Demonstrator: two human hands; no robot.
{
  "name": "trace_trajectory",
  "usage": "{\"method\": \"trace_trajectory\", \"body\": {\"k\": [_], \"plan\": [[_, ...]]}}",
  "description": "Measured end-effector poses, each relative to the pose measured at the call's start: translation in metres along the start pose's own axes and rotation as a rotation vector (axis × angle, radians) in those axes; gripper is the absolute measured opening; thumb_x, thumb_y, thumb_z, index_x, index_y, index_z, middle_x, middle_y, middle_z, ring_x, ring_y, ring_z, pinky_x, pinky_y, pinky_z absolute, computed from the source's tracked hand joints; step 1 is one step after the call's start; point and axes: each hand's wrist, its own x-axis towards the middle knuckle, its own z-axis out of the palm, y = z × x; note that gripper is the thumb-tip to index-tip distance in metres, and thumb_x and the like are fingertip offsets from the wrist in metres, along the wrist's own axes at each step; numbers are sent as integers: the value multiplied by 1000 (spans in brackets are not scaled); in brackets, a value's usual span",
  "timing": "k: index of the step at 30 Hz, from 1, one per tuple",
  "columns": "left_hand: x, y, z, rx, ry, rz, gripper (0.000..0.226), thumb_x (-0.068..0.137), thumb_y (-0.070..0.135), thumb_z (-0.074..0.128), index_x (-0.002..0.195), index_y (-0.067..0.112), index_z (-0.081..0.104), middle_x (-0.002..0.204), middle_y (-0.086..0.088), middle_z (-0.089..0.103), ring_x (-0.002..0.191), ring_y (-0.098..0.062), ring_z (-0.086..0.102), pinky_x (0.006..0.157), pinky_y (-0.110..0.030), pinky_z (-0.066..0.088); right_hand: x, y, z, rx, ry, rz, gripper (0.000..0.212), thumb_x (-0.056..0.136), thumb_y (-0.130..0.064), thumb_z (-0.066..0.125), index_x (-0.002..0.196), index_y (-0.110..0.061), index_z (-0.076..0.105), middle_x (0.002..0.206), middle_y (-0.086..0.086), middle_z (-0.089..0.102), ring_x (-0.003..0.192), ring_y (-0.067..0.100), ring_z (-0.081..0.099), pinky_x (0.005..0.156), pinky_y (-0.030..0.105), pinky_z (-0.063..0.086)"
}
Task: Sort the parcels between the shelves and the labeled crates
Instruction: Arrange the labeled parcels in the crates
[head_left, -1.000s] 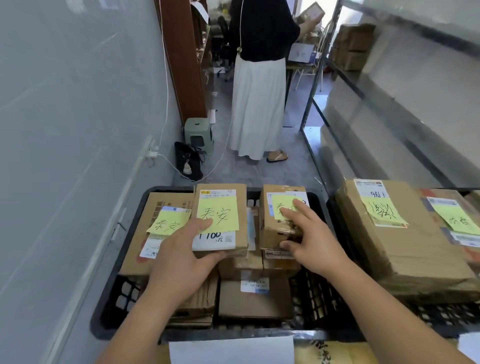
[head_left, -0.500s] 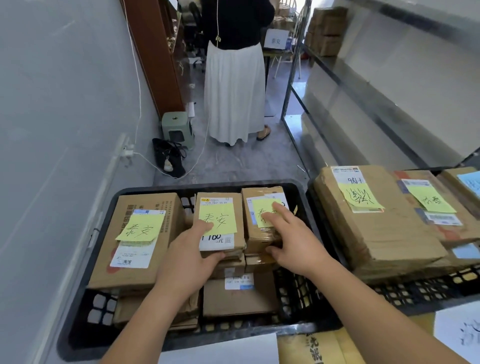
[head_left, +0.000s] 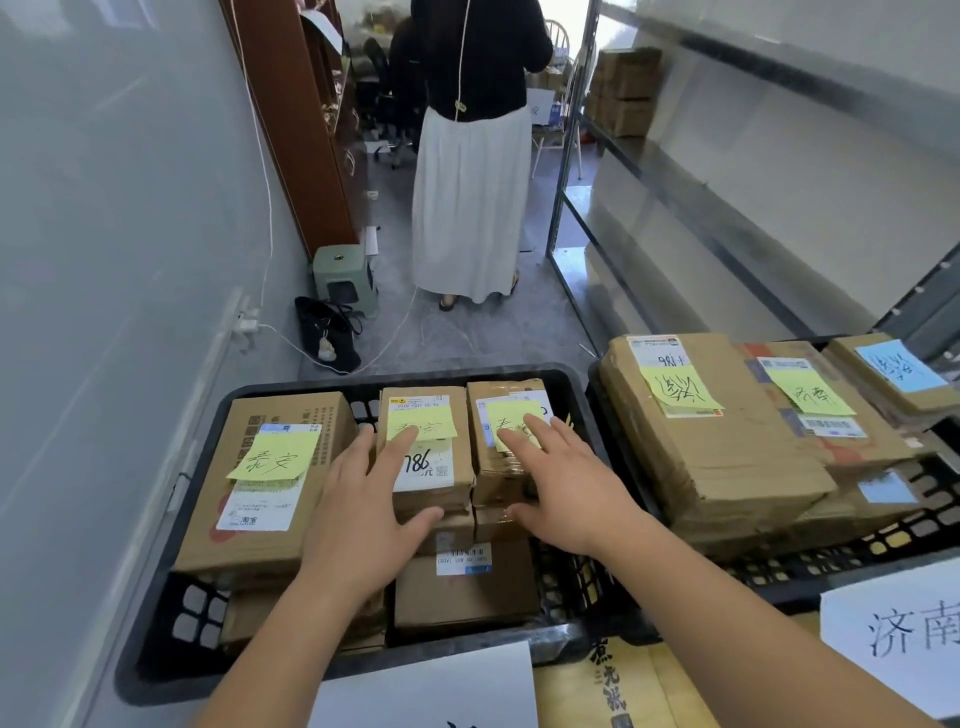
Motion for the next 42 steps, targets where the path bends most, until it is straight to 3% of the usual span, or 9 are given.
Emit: {"method": "trace_trajectory", "body": {"k": [6, 14, 19, 28, 33, 39, 42], "plan": [[-29, 19, -9, 88, 70, 48, 91, 84, 62, 67, 155, 48, 12, 168, -2, 3, 154, -27, 3, 123, -44, 16, -36, -5, -13, -7, 36, -57, 86, 96, -51, 62, 161, -43, 7, 173, -5, -1, 159, 22, -6, 127, 42, 9], [-93, 91, 2, 127, 51, 219, 97, 82, 62, 69, 154, 53, 5, 168, 2, 2, 154, -22, -6, 122, -42, 15, -134, 25, -31, 23, 139, -37, 86, 96, -52, 62, 160, -45, 4, 172, -7, 5, 159, 23, 0, 128, 48, 14], [-144, 167, 26, 182, -30, 355, 94, 83, 69, 63, 156, 51, 6, 169, 6, -5, 154, -22, -6, 124, -40, 9, -230, 82, -34, 29, 178, 109, 86, 96, -53, 60, 162, -41, 5, 172, -4, 5, 158, 24, 3, 127, 48, 15], [-230, 321, 94, 167, -170, 698, 93, 85, 73, 56, 157, 48, 2, 169, 6, -2, 155, -22, -1, 125, -40, 12, -431, 195, -21, 58, 264, 477, 85, 96, -55, 57, 162, -38, 7, 172, 1, 7, 158, 25, 7, 127, 47, 15], [-280, 405, 137, 104, -249, 907, 91, 87, 69, 57, 155, 51, 0, 169, 6, -2, 155, -18, -2, 124, -38, 11, -540, 233, -11, 121, 334, 689, 83, 95, -51, 61, 162, -35, 15, 171, 0, 13, 157, 24, 10, 127, 47, 15], [-330, 494, 181, 70, -338, 1181, 88, 86, 65, 62, 157, 42, 15, 167, -2, 14, 153, -23, 12, 124, -38, 17, -631, 268, 5, 163, 375, 900, 84, 95, -52, 60, 162, -35, 14, 172, 1, 10, 158, 25, 9, 127, 47, 13], [-353, 532, 208, 72, -395, 1263, 88, 87, 66, 59, 157, 45, 10, 168, 1, 9, 154, -22, 10, 123, -38, 17, -668, 284, 17, 192, 381, 1001, 83, 95, -52, 61, 162, -35, 15, 171, 1, 10, 157, 25, 9, 127, 47, 12]]}}
